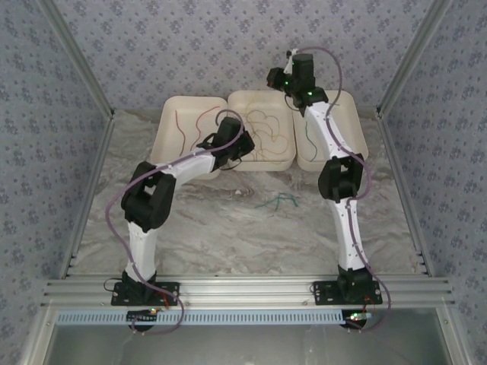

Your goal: Untangle the cables

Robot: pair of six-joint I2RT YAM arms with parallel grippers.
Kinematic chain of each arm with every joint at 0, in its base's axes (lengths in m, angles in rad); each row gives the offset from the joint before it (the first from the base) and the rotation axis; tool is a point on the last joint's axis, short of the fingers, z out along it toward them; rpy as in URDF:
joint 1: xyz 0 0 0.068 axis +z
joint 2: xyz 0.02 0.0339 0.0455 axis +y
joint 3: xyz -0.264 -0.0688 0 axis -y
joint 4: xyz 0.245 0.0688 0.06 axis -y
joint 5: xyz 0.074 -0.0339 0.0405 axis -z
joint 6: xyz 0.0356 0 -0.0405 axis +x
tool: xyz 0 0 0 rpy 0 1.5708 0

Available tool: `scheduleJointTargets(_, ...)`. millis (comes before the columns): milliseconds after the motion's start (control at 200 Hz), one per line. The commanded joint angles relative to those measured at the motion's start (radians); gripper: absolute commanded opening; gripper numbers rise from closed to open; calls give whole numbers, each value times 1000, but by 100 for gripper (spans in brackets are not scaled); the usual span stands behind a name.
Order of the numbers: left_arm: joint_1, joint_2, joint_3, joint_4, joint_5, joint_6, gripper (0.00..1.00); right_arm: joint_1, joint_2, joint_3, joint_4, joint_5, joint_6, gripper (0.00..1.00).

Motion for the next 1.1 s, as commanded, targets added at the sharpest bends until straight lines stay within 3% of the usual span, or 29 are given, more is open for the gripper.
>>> scheduleJointTargets(0,6,17,56,-38,4,9,0,-8,46,23,-57,49,-19,0)
scheduleJointTargets(335,24,88,141,-133,2,5,0,-25,100,4,-84,62,5,0)
scheduleJointTargets(395,23,82,136,-134,3,1,10,-27,108,12,-81,56,10,4)
scheduleJointTargets(495,19,53,109,-126,4,-1,41,-32,128,59,-103,30,18,30)
scheduleJointTargets(580,16,22,91,-129,-7,0,53,-32,119,73,-126,23,10,41)
scheduleJointTargets(700,17,-7,94,-146,-20,15,61,-28,69,57,-145,31,-5,46)
scheduleJointTargets(929,31,-14,177,-233,-31,52,67,-23,-89,-71,-118,56,-38,47)
scheduleJointTargets(1094,37,-72,193,-268,-54,78,73,-9,-295,-329,-10,109,-67,46)
